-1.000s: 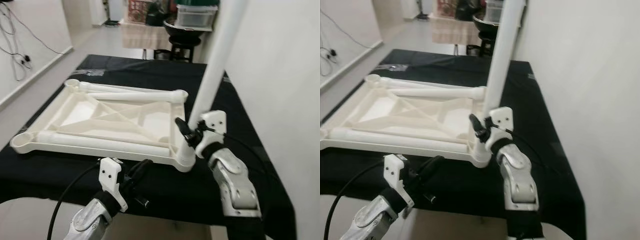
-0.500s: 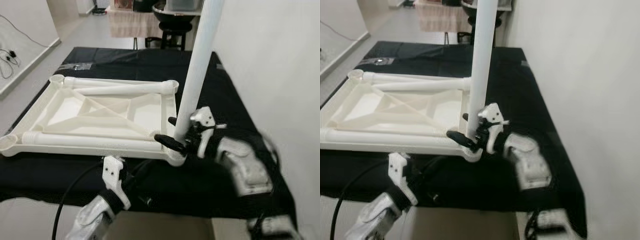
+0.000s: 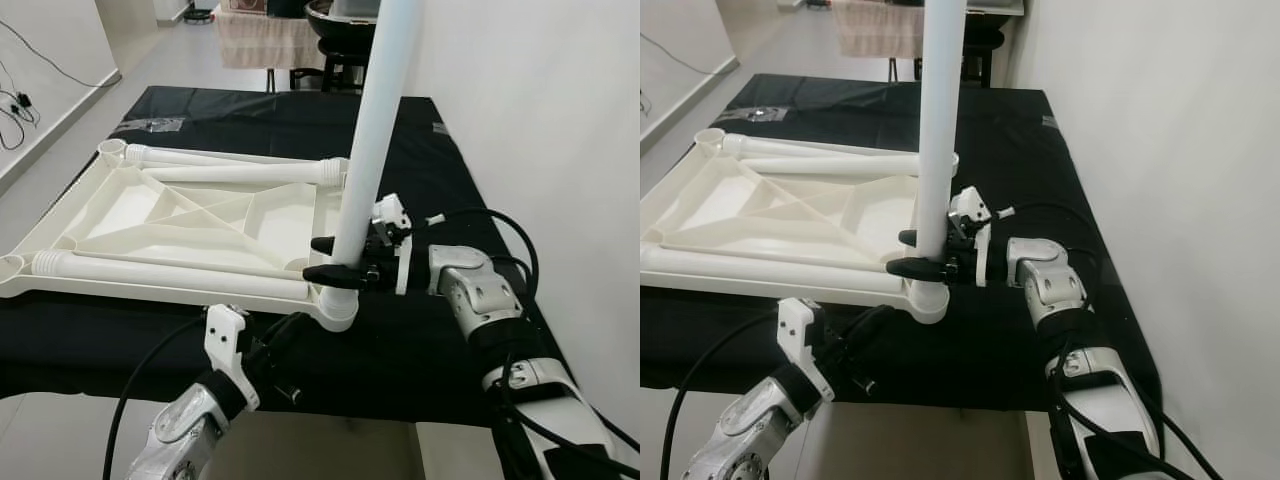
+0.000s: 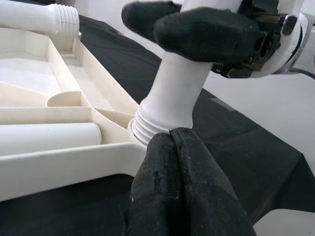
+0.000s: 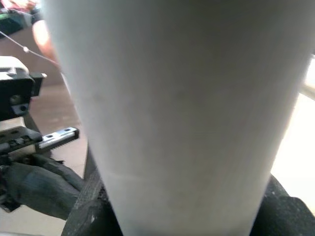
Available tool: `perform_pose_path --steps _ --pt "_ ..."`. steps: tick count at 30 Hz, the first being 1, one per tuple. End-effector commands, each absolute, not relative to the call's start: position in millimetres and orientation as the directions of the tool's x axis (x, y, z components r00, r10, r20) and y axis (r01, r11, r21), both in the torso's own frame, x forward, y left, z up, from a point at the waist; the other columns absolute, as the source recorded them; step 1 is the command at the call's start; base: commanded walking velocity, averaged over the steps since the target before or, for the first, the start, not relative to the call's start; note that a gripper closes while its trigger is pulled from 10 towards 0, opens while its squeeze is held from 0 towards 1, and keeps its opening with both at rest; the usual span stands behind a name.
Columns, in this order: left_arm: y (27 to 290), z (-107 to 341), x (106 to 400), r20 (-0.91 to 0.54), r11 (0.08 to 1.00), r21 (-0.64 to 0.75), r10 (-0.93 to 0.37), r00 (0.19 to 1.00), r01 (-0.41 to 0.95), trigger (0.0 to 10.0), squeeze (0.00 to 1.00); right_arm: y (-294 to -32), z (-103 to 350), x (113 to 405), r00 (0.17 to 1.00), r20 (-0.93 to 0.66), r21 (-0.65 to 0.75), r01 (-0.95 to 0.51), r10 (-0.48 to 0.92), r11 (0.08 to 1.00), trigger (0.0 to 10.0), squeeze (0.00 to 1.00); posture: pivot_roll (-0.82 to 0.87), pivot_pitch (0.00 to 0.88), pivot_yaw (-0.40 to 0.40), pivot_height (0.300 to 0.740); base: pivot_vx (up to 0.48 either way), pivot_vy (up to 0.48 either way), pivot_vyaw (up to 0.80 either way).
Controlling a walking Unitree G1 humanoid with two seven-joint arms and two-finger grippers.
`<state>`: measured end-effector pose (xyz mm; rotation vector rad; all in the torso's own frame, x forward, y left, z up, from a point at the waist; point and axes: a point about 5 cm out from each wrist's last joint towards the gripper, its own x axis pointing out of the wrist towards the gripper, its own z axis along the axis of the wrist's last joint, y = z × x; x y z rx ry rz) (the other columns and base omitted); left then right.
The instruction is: Building children table
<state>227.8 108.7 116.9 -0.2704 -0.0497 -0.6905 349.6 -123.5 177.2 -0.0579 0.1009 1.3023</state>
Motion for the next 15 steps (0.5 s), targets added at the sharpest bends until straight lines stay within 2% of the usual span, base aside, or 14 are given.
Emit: perform_pose_path --steps 1,2,4,5,6,7,8,10,11,12,13,14,15 --pt "107.4 114.3 227.1 0.130 0.729 -0.250 -0.627 0.768 0.638 10.0 0.00 -126.9 170.3 349.8 0.293 -0.126 0.026 -0.954 0.948 0.298 0.0 0.00 0.08 0.041 -0.070 0.740 0.000 0.000 0.00" --pt "107.6 114.7 227.0 0.131 0.727 -0.253 -0.628 0.767 0.638 10.0 0.00 -132.1 168.8 348.3 0.320 -0.119 0.017 -0.946 0.940 0.324 0.0 0.00 0.07 0.047 -0.063 0.740 0.000 0.000 0.00" --pt "107.6 114.7 227.0 0.131 0.727 -0.253 -0.628 0.767 0.638 10.0 0.00 -132.1 168.8 348.3 0.320 -0.119 0.017 -0.946 0.940 0.324 0.0 0.00 0.07 0.047 -0.063 0.740 0.000 0.000 0.00" --pt "108.5 115.4 226.4 0.131 0.723 -0.257 -0.631 0.764 0.641 10.0 0.00 -142.4 162.2 346.2 0.462 -0.127 -0.015 -0.886 0.878 0.464 0.0 0.00 0.06 0.058 -0.056 0.740 0.000 0.000 0.00" --pt "108.5 115.4 226.4 0.131 0.723 -0.257 -0.631 0.764 0.641 10.0 0.00 -142.4 162.2 346.2 0.462 -0.127 -0.015 -0.886 0.878 0.464 0.0 0.00 0.06 0.058 -0.056 0.740 0.000 0.000 0.00" --pt "109.4 115.8 225.9 0.131 0.720 -0.260 -0.634 0.762 0.644 10.0 0.00 -144.4 153.9 344.2 0.602 -0.137 -0.031 -0.797 0.787 0.604 0.0 0.00 0.05 0.064 -0.056 0.740 0.000 0.000 0.00" --pt "109.8 115.9 225.6 0.131 0.719 -0.260 -0.635 0.761 0.645 10.0 0.00 -143.4 150.5 342.8 0.649 -0.143 -0.035 -0.758 0.747 0.652 0.0 0.00 0.05 0.064 -0.056 0.740 0.000 0.000 0.00" --pt "111.6 116.3 225.3 0.130 0.719 -0.261 -0.636 0.761 0.645 10.0 0.00 -137.9 138.5 339.8 0.835 -0.136 0.002 -0.537 0.532 0.843 0.0 0.00 0.04 0.071 -0.053 0.740 0.000 0.000 0.00" --pt "111.6 116.3 225.3 0.130 0.719 -0.261 -0.636 0.761 0.645 10.0 0.00 -137.9 138.5 339.8 0.835 -0.136 0.002 -0.537 0.532 0.843 0.0 0.00 0.04 0.071 -0.053 0.740 0.000 0.000 0.00" --pt "112.3 116.6 225.4 0.131 0.718 -0.261 -0.635 0.761 0.645 10.0 0.00 -137.9 132.0 336.4 0.915 -0.131 0.068 -0.375 0.381 0.925 0.0 0.00 0.03 0.076 -0.048 0.740 0.000 0.000 0.00" --pt "112.8 116.7 225.6 0.130 0.718 -0.262 -0.636 0.761 0.645 10.0 0.00 -126.1 125.0 325.6 0.932 -0.129 0.123 -0.324 0.339 0.938 0.0 0.00 0.03 0.085 -0.039 0.740 0.000 0.000 0.00" --pt "113.3 116.5 226.1 0.129 0.717 -0.263 -0.637 0.760 0.646 10.0 0.00 -112.6 122.8 316.7 0.932 -0.120 0.155 -0.324 0.343 0.933 0.0 0.00 0.03 0.076 -0.032 0.740 0.000 0.000 0.00" --pt "113.3 116.5 226.1 0.129 0.717 -0.263 -0.637 0.760 0.646 10.0 0.00 -112.6 122.8 316.7 0.932 -0.120 0.155 -0.324 0.343 0.933 0.0 0.00 0.03 0.076 -0.032 0.740 0.000 0.000 0.00"
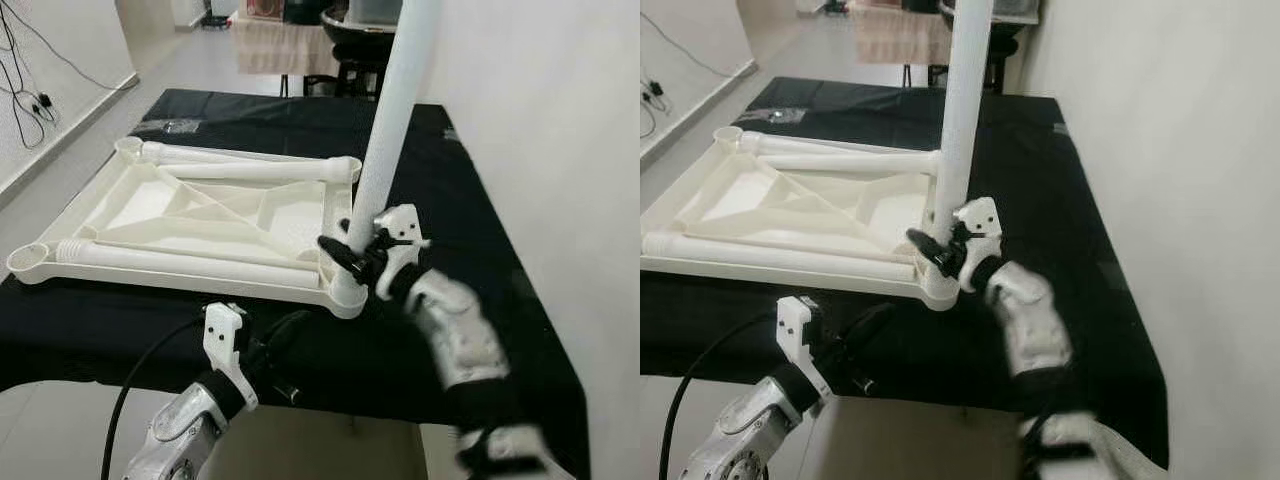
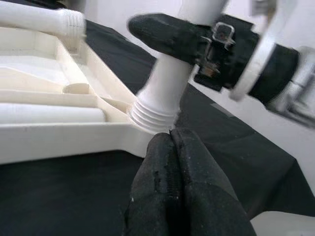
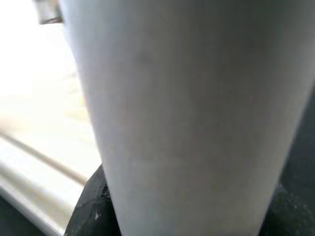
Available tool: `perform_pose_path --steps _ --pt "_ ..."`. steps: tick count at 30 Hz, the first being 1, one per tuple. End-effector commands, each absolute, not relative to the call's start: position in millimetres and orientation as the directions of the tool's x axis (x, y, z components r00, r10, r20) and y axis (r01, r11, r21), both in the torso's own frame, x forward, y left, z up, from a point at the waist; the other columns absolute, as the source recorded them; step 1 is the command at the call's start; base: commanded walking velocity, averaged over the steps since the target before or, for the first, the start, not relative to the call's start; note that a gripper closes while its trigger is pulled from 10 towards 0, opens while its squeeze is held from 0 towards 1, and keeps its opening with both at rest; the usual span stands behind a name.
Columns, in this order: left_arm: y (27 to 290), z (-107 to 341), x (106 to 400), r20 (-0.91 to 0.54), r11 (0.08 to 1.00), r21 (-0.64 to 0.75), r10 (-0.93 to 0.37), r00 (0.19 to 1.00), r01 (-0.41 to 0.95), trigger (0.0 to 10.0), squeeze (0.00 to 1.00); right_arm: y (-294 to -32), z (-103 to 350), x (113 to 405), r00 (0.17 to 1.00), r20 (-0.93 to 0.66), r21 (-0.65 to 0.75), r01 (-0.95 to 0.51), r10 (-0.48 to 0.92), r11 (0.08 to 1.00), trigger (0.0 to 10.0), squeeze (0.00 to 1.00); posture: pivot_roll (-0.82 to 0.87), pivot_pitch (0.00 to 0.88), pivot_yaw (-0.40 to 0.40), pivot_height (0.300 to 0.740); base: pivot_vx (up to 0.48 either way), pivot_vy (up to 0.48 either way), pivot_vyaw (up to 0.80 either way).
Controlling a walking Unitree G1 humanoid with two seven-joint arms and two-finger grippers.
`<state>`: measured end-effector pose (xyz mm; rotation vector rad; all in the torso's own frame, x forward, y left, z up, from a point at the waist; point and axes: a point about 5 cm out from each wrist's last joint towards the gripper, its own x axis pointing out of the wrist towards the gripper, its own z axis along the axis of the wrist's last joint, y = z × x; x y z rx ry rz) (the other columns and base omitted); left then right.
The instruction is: Building children table
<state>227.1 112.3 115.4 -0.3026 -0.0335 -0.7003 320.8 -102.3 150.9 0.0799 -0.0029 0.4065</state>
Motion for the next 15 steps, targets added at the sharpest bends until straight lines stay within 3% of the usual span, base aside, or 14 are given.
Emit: perform_pose_path --steps 1,10,11,13,14,15 --pt "113.7 116.2 226.4 0.126 0.716 -0.263 -0.639 0.759 0.647 10.0 0.00 -90.9 124.2 309.3 0.891 -0.105 0.104 -0.432 0.442 0.896 0.0 0.00 0.03 0.074 -0.027 0.740 0.000 0.000 0.00" --pt "113.7 115.4 226.4 0.122 0.712 -0.266 -0.644 0.755 0.650 10.0 0.00 -86.1 130.9 312.6 0.872 -0.101 0.064 -0.475 0.479 0.878 0.0 0.00 0.04 0.072 -0.043 0.740 0.000 0.000 0.00" --pt "113.9 115.5 226.5 0.123 0.717 -0.264 -0.638 0.760 0.645 10.0 0.00 -87.0 137.8 314.9 0.866 -0.096 0.047 -0.488 0.490 0.872 10.0 0.00 0.04 0.070 -0.044 0.740 0.000 0.000 0.00" --pt "114.1 115.5 226.5 0.123 0.721 -0.263 -0.634 0.763 0.641 10.0 0.00 -86.6 146.6 317.2 0.841 -0.077 0.046 -0.533 0.535 0.845 10.0 0.00 0.04 0.070 -0.044 0.740 0.000 0.000 0.00" --pt "114.2 115.2 226.8 0.123 0.722 -0.263 -0.633 0.764 0.640 10.0 0.00 -86.9 163.1 320.0 0.785 -0.027 0.045 -0.617 0.619 0.786 10.0 1.00 0.05 0.066 -0.045 0.740 0.000 0.000 0.00" --pt "114.2 115.2 226.8 0.123 0.722 -0.263 -0.633 0.764 0.640 10.0 0.00 -86.9 163.1 320.0 0.785 -0.027 0.045 -0.617 0.619 0.786 10.0 1.00 0.05 0.066 -0.045 0.740 0.000 0.000 0.00"
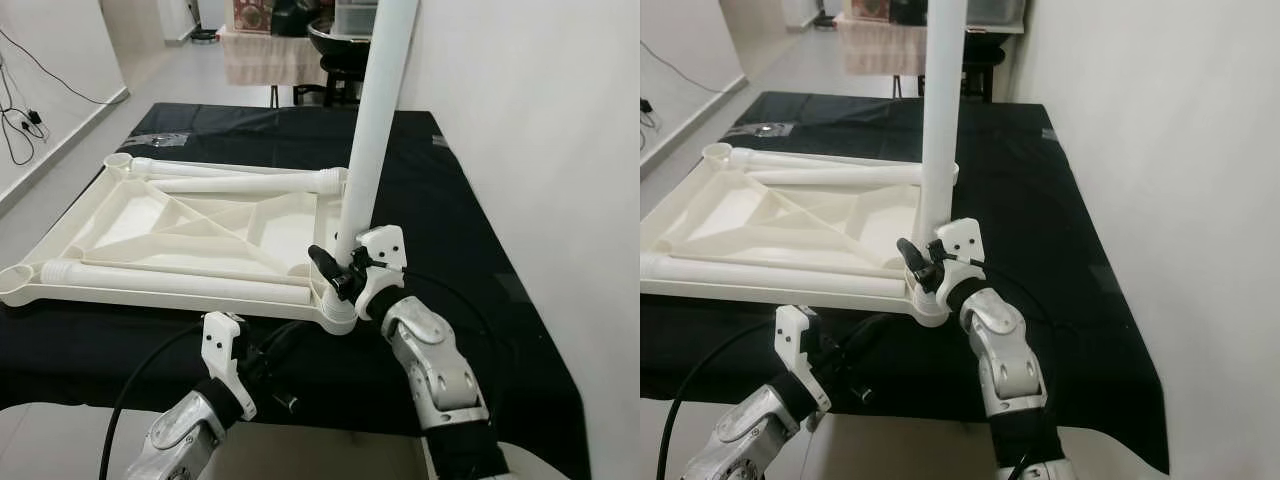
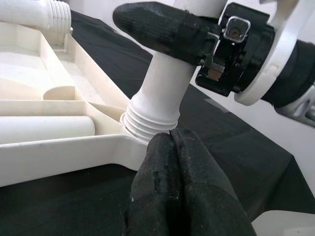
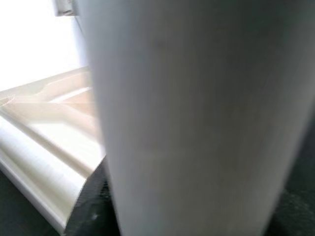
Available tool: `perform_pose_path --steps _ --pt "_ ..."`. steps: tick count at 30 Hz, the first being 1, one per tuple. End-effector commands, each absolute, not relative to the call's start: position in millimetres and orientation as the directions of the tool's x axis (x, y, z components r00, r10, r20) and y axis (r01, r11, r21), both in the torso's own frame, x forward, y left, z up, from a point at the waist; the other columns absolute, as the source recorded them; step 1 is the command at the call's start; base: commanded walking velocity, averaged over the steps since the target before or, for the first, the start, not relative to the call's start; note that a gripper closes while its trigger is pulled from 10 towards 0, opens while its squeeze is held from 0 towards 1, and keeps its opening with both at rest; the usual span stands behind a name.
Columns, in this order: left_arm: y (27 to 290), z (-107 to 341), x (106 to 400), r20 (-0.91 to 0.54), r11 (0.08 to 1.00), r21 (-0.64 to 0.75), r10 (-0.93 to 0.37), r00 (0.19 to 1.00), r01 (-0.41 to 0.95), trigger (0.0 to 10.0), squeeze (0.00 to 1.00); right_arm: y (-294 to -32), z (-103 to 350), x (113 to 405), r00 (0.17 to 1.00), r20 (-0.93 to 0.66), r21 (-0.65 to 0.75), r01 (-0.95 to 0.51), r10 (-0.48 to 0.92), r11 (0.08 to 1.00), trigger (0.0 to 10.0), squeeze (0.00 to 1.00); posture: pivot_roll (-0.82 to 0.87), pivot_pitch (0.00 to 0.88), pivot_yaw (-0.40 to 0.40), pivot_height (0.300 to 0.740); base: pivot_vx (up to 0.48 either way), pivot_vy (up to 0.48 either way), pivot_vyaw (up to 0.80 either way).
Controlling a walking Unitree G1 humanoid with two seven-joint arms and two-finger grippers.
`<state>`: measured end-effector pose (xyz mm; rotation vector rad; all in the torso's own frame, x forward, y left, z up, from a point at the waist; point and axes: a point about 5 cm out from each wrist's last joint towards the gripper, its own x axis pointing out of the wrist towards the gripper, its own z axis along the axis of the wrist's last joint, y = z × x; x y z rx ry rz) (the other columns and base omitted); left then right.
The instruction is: Building children table
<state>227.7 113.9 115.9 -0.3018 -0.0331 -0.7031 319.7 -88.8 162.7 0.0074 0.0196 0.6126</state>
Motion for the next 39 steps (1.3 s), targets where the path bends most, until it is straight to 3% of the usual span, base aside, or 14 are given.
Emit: perform_pose_path --steps 1,4,5,7,8,16,17,18,19,20,33,36,38,39 --pt "113.8 114.7 227.2 0.122 0.721 -0.264 -0.634 0.764 0.641 10.0 0.00 -88.0 176.8 320.6 0.716 0.017 0.035 -0.698 0.698 0.715 10.0 1.00 0.05 0.056 -0.047 0.740 0.000 0.000 0.00" --pt "112.1 113.2 228.7 0.120 0.716 -0.270 -0.639 0.760 0.644 10.0 0.00 -104.3 203.3 318.3 0.486 0.087 -0.087 -0.866 0.870 0.493 10.0 1.00 0.05 0.044 -0.054 0.740 0.000 0.000 0.00" --pt "111.4 112.9 229.2 0.121 0.715 -0.270 -0.640 0.759 0.645 10.0 0.00 -110.9 202.4 321.7 0.461 0.067 -0.109 -0.878 0.885 0.466 10.0 0.40 0.06 0.041 -0.060 0.740 0.000 0.000 0.00" --pt "110.9 112.8 229.7 0.121 0.714 -0.271 -0.640 0.759 0.645 10.0 0.00 -115.1 200.6 324.5 0.455 0.051 -0.116 -0.881 0.889 0.458 10.0 0.40 0.06 0.039 -0.062 0.740 0.000 0.000 0.00" --pt "110.4 112.5 230.4 0.121 0.714 -0.271 -0.640 0.759 0.645 10.0 0.00 -119.5 196.1 328.3 0.437 0.016 -0.121 -0.892 0.899 0.436 10.0 0.00 0.07 0.034 -0.068 0.740 0.000 0.000 0.00" --pt "108.4 110.9 236.7 0.114 0.725 -0.260 -0.633 0.766 0.638 10.0 0.00 -139.6 179.9 348.8 0.404 -0.061 -0.014 -0.915 0.913 0.404 10.0 0.00 0.08 0.008 -0.073 0.740 0.000 0.000 0.00" --pt "108.4 110.6 237.5 0.113 0.726 -0.258 -0.633 0.766 0.637 10.0 0.00 -141.2 180.1 350.8 0.404 -0.056 -0.003 -0.914 0.913 0.405 7.5 0.00 0.08 0.006 -0.071 0.740 0.000 0.000 0.00" --pt "108.4 110.6 237.5 0.113 0.726 -0.258 -0.633 0.766 0.637 10.0 0.00 -141.2 180.1 350.8 0.404 -0.056 -0.003 -0.914 0.913 0.405 7.5 0.00 0.08 0.006 -0.071 0.740 0.000 0.000 0.00" --pt "108.6 110.3 238.6 0.111 0.726 -0.257 -0.633 0.766 0.637 10.0 0.00 -143.2 180.7 352.8 0.404 -0.049 0.011 -0.914 0.913 0.405 2.8 0.00 0.08 0.000 -0.067 0.740 0.000 0.000 0.00" --pt "108.8 109.9 239.5 0.109 0.725 -0.258 -0.634 0.765 0.638 10.0 0.00 -146.6 181.5 354.4 0.396 -0.041 0.023 -0.917 0.917 0.397 0.0 0.00 0.08 0.000 -0.064 0.740 0.000 0.000 0.00" --pt "112.4 109.2 240.6 0.105 0.724 -0.258 -0.637 0.764 0.639 10.0 0.00 -168.6 170.3 351.4 0.421 0.001 0.047 -0.906 0.907 0.420 0.0 0.00 0.07 0.009 -0.045 0.740 0.000 0.000 0.00" --pt "114.4 110.0 239.5 0.107 0.723 -0.263 -0.636 0.764 0.639 10.0 0.00 -170.2 160.3 344.3 0.493 -0.029 0.020 -0.869 0.870 0.494 0.0 0.00 0.06 0.017 -0.044 0.740 0.000 0.000 0.00" --pt "116.8 111.1 238.4 0.110 0.722 -0.267 -0.635 0.764 0.639 10.0 0.00 -155.0 134.0 340.7 0.805 -0.076 0.022 -0.589 0.589 0.808 0.0 0.00 0.03 0.035 -0.040 0.740 0.000 0.000 0.00" --pt "116.8 111.1 238.4 0.110 0.722 -0.267 -0.635 0.764 0.639 10.0 0.00 -155.0 134.0 340.7 0.805 -0.076 0.022 -0.589 0.589 0.808 0.0 0.00 0.03 0.035 -0.040 0.740 0.000 0.000 0.00"
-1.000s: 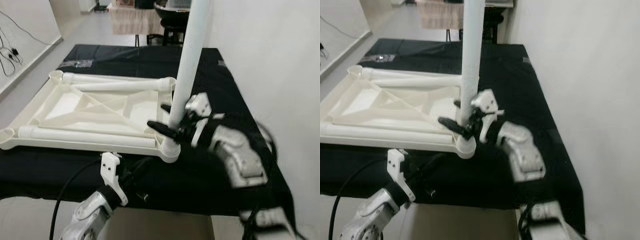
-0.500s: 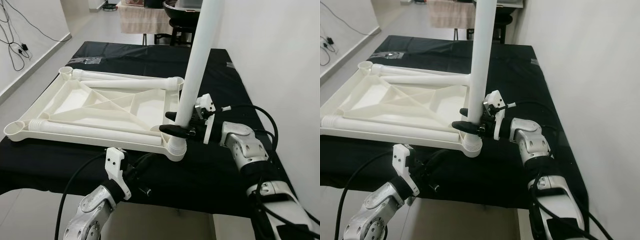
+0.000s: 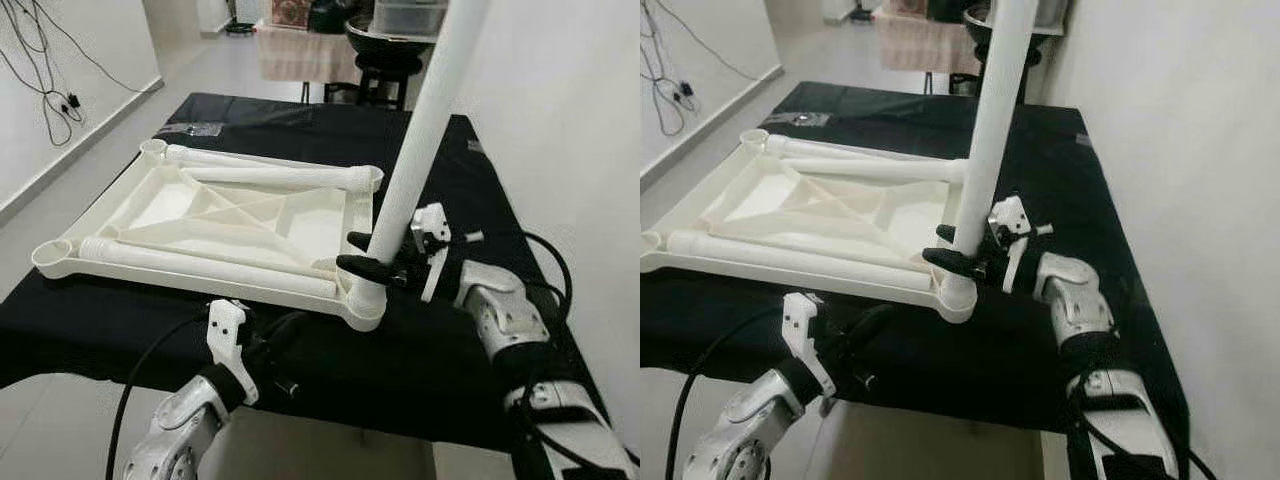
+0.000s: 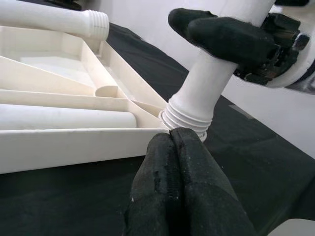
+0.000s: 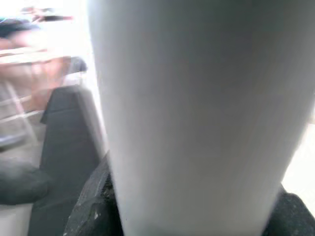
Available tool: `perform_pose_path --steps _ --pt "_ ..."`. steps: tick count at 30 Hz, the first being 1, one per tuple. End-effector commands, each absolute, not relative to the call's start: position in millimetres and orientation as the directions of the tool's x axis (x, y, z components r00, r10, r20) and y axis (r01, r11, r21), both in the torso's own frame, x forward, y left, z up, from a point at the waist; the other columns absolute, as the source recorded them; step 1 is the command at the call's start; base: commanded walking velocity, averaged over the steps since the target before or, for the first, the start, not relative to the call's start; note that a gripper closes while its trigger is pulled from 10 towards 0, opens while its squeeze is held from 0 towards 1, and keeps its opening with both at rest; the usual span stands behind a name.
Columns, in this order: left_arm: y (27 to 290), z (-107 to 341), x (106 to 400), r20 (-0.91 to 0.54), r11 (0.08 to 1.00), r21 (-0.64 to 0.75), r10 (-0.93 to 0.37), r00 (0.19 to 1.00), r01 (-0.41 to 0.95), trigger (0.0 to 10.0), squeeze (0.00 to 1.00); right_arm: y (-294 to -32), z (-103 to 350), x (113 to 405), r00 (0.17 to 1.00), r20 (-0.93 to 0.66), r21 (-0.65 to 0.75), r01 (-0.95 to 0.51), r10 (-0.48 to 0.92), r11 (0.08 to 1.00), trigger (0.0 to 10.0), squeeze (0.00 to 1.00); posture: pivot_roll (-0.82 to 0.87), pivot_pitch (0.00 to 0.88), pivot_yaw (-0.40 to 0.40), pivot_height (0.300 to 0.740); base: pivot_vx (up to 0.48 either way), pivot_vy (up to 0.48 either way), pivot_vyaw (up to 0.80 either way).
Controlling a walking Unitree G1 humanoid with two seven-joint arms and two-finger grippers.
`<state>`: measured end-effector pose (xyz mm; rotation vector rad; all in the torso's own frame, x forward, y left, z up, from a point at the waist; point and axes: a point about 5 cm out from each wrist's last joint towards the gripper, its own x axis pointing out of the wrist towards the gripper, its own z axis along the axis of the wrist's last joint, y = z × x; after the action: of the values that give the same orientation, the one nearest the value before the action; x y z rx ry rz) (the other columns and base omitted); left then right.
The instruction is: Building children table
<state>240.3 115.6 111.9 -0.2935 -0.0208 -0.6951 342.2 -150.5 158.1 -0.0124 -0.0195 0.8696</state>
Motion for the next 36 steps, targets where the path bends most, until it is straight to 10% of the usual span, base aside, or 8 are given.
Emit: perform_pose_path --steps 1,13,14,15,16,25,34,36 --pt "117.6 111.9 238.1 0.112 0.718 -0.270 -0.638 0.762 0.642 10.0 0.00 -135.8 116.0 321.5 0.944 -0.116 0.013 -0.311 0.310 0.950 0.0 0.00 0.04 0.047 -0.032 0.740 0.000 0.000 0.00" --pt "117.4 111.9 238.5 0.111 0.709 -0.280 -0.646 0.755 0.648 10.0 0.00 -112.7 119.5 316.3 0.886 -0.114 -0.014 -0.454 0.450 0.891 0.0 0.00 0.04 0.037 -0.039 0.740 0.000 0.000 0.00" --pt "117.6 112.2 238.4 0.114 0.716 -0.278 -0.638 0.762 0.641 10.0 0.00 -113.3 126.2 320.0 0.885 -0.091 -0.012 -0.459 0.456 0.888 10.0 0.00 0.04 0.040 -0.039 0.740 0.000 0.000 0.00" --pt "117.6 112.4 238.5 0.116 0.721 -0.277 -0.631 0.767 0.635 10.0 0.00 -111.6 133.6 322.1 0.862 -0.063 0.008 -0.503 0.502 0.864 10.0 0.00 0.04 0.039 -0.039 0.740 0.000 0.000 0.00" --pt "117.2 112.6 238.5 0.117 0.722 -0.278 -0.630 0.768 0.634 10.0 0.00 -111.6 142.8 325.7 0.836 -0.031 0.018 -0.548 0.549 0.836 10.0 1.00 0.04 0.039 -0.040 0.740 0.000 0.000 0.00" --pt "114.4 112.1 240.4 0.118 0.711 -0.289 -0.638 0.761 0.641 10.0 0.00 -115.1 189.3 327.0 0.582 0.069 -0.093 -0.805 0.810 0.586 10.0 0.00 0.05 0.028 -0.046 0.740 0.000 0.000 0.00" --pt "113.3 111.1 242.0 0.118 0.713 -0.291 -0.636 0.763 0.639 10.0 0.00 -134.0 206.9 346.2 0.353 0.013 -0.113 -0.929 0.936 0.352 10.0 0.00 0.05 0.016 -0.054 0.740 0.000 0.000 0.00" --pt "112.8 110.8 241.7 0.117 0.713 -0.291 -0.636 0.763 0.638 10.0 0.00 -134.7 209.6 354.3 0.341 0.022 -0.077 -0.937 0.940 0.342 0.0 0.00 0.06 0.016 -0.057 0.740 0.000 0.000 0.00"
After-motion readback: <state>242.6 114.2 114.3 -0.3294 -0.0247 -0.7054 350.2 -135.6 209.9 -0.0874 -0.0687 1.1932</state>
